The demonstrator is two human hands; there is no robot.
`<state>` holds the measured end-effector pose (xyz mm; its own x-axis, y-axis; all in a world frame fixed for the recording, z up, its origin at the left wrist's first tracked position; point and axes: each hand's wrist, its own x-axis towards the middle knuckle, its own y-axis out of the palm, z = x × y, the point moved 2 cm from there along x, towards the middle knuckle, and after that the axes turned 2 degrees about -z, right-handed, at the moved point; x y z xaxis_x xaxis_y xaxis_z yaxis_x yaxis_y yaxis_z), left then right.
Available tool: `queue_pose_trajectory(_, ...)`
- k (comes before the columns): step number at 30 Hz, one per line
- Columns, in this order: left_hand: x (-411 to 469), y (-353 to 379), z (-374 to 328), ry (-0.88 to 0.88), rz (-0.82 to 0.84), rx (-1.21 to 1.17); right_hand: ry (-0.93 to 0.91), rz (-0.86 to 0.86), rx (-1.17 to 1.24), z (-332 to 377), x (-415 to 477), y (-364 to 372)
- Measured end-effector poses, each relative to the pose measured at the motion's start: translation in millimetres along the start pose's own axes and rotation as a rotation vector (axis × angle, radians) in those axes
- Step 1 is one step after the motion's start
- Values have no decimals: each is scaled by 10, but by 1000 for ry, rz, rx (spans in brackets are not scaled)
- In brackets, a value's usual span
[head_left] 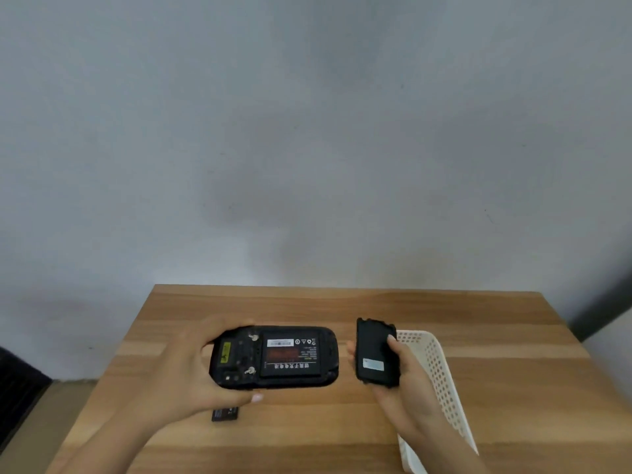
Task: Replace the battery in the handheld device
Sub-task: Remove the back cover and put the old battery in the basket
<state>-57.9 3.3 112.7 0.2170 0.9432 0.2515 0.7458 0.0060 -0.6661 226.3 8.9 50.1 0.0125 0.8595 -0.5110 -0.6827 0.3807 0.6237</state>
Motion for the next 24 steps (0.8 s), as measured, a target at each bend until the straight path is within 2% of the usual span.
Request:
queue_pose_trajectory(4, -33, 33, 58, -45, 7, 3, 55, -205, -464, -485, 554, -365)
queue_pose_trajectory(9, -69, 120, 130, -72, 12, 24, 79, -308, -943, -950, 1079, -780)
queue_pose_trajectory(15, -181, 200, 407, -138, 9, -37, 52, -425, -1179, -1183, 1228, -1018)
queue_pose_trajectory(24, -204, 200, 406, -121, -3, -80, -43, -468, -1607, -1183, 1173, -1017)
